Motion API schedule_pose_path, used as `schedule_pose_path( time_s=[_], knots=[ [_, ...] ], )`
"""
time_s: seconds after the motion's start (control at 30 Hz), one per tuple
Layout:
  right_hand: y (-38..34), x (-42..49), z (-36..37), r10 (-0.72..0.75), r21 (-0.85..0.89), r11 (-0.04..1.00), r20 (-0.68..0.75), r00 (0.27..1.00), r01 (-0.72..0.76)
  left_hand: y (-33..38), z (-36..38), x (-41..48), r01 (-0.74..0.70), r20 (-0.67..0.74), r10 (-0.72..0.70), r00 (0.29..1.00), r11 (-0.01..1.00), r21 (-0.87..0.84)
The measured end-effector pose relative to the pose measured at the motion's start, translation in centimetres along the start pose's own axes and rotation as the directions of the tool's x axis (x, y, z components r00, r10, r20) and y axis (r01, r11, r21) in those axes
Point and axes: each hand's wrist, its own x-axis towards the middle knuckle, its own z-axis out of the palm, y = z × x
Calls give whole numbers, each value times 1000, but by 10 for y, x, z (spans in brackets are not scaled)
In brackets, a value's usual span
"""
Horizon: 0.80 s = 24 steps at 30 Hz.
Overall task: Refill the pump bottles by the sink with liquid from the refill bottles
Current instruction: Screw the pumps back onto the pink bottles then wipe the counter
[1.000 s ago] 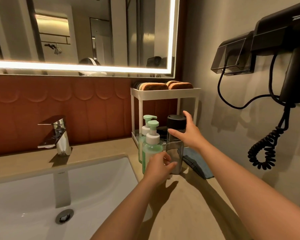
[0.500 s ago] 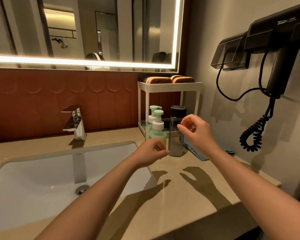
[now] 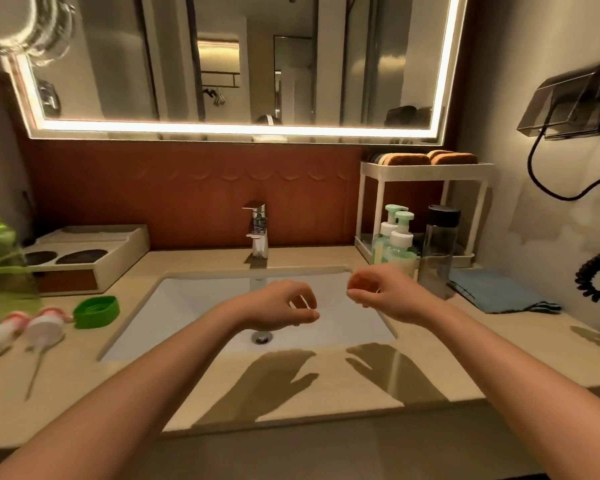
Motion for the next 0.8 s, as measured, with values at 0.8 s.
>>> schedule_pose_path(
  time_s=[0.8],
  knots=[
    [-225, 104, 205, -382, 101, 923, 369, 847, 372, -177, -85, -277, 490, -501, -473, 725, 865, -108]
  ],
)
